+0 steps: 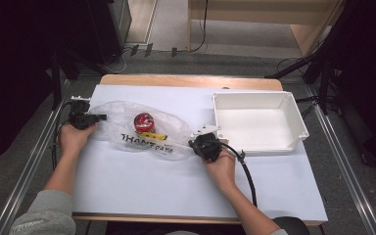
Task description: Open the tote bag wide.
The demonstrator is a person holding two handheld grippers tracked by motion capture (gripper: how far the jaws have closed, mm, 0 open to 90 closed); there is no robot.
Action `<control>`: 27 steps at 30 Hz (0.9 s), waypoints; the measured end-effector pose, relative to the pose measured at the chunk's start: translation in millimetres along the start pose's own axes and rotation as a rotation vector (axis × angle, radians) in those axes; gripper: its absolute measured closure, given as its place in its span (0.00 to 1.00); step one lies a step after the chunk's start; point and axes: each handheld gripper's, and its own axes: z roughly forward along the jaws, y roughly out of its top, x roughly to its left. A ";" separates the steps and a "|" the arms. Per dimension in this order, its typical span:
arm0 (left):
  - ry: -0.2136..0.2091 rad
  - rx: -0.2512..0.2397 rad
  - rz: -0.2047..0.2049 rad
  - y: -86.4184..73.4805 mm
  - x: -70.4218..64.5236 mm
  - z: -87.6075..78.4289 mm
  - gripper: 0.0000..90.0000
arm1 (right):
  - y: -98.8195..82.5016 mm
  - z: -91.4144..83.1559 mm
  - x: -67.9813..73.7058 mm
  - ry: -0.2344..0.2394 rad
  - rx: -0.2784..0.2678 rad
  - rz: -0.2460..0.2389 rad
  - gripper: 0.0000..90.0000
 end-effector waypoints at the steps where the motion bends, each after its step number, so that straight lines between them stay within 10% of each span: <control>1: 0.000 0.000 0.000 0.0 0.0 0.0 1.00 | -0.5 -0.4 0.3 -0.003 0.001 0.000 1.00; 18: 0.054 0.001 0.051 1.5 -4.7 1.0 1.00 | -7.9 -9.0 -0.2 0.006 0.007 -0.009 1.00; 27: 0.060 -0.002 0.008 2.5 -4.2 1.0 1.00 | -8.2 -11.6 -0.4 0.009 0.022 -0.011 1.00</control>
